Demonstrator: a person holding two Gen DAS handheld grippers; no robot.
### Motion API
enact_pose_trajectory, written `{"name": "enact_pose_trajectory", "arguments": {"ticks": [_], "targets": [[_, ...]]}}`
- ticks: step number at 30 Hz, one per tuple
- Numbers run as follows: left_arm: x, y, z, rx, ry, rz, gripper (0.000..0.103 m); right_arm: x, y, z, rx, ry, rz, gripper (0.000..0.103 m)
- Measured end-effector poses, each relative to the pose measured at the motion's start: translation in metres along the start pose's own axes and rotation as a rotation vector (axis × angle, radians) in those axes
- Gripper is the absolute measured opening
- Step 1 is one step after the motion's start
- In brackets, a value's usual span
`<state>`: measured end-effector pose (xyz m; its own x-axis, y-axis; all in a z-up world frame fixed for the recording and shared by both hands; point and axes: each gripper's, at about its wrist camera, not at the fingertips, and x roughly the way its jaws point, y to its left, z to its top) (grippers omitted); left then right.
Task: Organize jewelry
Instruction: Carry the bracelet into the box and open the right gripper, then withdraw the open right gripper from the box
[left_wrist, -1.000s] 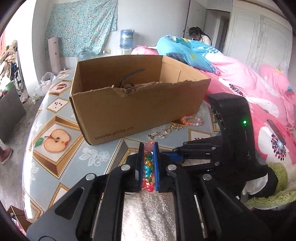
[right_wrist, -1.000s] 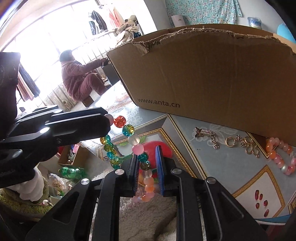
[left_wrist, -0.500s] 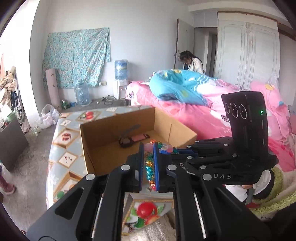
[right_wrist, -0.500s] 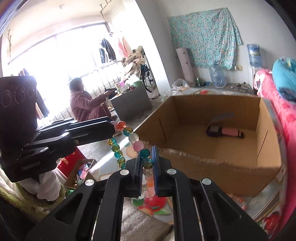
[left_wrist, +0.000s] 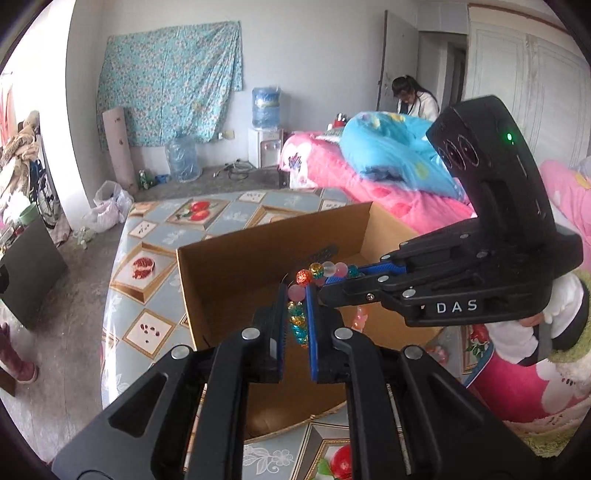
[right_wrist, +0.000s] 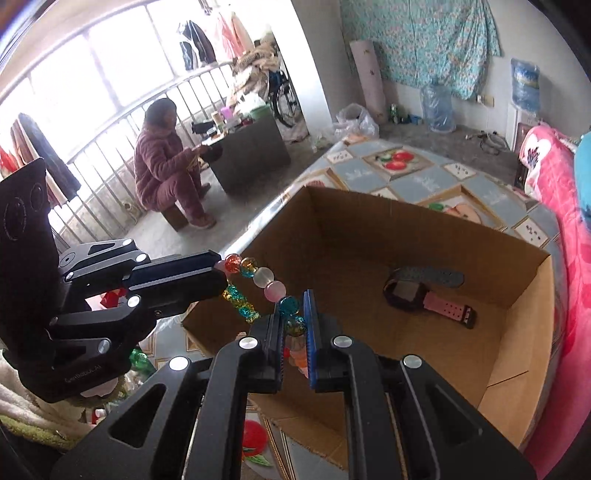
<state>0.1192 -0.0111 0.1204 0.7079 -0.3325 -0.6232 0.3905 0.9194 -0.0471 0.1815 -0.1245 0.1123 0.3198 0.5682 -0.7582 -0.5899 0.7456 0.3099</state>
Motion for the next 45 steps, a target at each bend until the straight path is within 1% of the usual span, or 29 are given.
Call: {"name": "enact_pose_trajectory", "arguments": {"ticks": [3,4,5,6,7,8,10,12,13,15,19,23,24,25,26,29,30,32,35,37,39,40,42,43,45], "targets": [[0.035,0.019,-0.003,-0.037,0.103,0.026,0.009,0.041,-0.016,0.019,0.05,0.139,0.019,0.01],[0.044,0.024,-0.004,-0.051,0.125,0.04,0.009,0.053,-0.02,0.02,0.075,0.18,0.016,0.011],[0.051,0.029,-0.005,-0.065,0.145,0.05,0.011,0.064,-0.024,0.023,0.095,0.212,0.014,0.011],[0.056,0.034,-0.006,-0.078,0.164,0.06,0.015,0.076,-0.03,0.026,0.114,0.246,0.004,0.012],[0.06,0.039,-0.006,-0.092,0.177,0.074,0.025,0.082,-0.032,0.028,0.121,0.26,-0.012,0.012],[0.061,0.042,-0.006,-0.106,0.174,0.081,0.031,0.085,-0.035,0.029,0.123,0.261,-0.027,0.012],[0.057,0.046,-0.006,-0.121,0.155,0.074,0.032,0.08,-0.04,0.03,0.137,0.234,-0.032,0.021],[0.051,0.049,-0.005,-0.125,0.136,0.077,0.039,0.07,-0.044,0.03,0.147,0.192,-0.014,0.025],[0.047,0.049,-0.005,-0.127,0.126,0.081,0.042,0.062,-0.045,0.03,0.148,0.17,-0.018,0.025],[0.04,0.051,-0.003,-0.131,0.108,0.081,0.042,0.043,-0.047,0.029,0.143,0.116,-0.029,0.025],[0.016,0.048,0.002,-0.128,0.03,0.063,0.05,-0.005,-0.048,0.02,0.137,-0.014,-0.029,0.029],[-0.017,0.036,-0.003,-0.098,-0.062,0.032,0.062,-0.061,-0.045,-0.004,0.131,-0.164,-0.013,0.033],[-0.024,0.035,-0.006,-0.093,-0.076,0.018,0.063,-0.072,-0.045,-0.012,0.13,-0.198,-0.007,0.037],[-0.029,0.032,-0.01,-0.087,-0.085,0.004,0.065,-0.085,-0.043,-0.023,0.131,-0.235,0.0,0.04],[-0.035,0.029,-0.015,-0.079,-0.089,-0.008,0.065,-0.097,-0.041,-0.036,0.133,-0.27,0.009,0.041],[-0.048,0.014,-0.035,-0.049,-0.074,-0.035,0.067,-0.119,-0.036,-0.075,0.154,-0.33,0.028,0.043],[-0.051,0.01,-0.042,-0.038,-0.062,-0.042,0.067,-0.121,-0.035,-0.09,0.171,-0.335,0.03,0.044],[-0.054,-0.002,-0.057,-0.023,-0.029,-0.071,0.068,-0.119,-0.036,-0.116,0.219,-0.318,0.037,0.045],[-0.047,-0.02,-0.079,-0.021,0.037,-0.119,0.068,-0.096,-0.041,-0.145,0.333,-0.245,0.081,0.045],[-0.03,-0.028,-0.089,-0.03,0.083,-0.114,0.068,-0.078,-0.047,-0.157,0.399,-0.183,0.061,0.045],[-0.015,-0.029,-0.096,-0.051,0.1,-0.096,0.068,-0.062,-0.052,-0.157,0.436,-0.139,0.014,0.045],[-0.008,-0.027,-0.097,-0.071,0.105,-0.081,0.068,-0.058,-0.056,-0.155,0.445,-0.139,-0.002,0.045],[0.002,-0.019,-0.096,-0.121,0.105,-0.053,0.068,-0.056,-0.061,-0.15,0.464,-0.151,-0.004,0.045],[0.002,-0.014,-0.096,-0.151,0.092,-0.07,0.068,-0.056,-0.063,-0.147,0.478,-0.153,0.008,0.045],[0.005,-0.008,-0.093,-0.177,0.067,-0.059,0.068,-0.059,-0.063,-0.144,0.477,-0.184,0.013,0.045]]}}
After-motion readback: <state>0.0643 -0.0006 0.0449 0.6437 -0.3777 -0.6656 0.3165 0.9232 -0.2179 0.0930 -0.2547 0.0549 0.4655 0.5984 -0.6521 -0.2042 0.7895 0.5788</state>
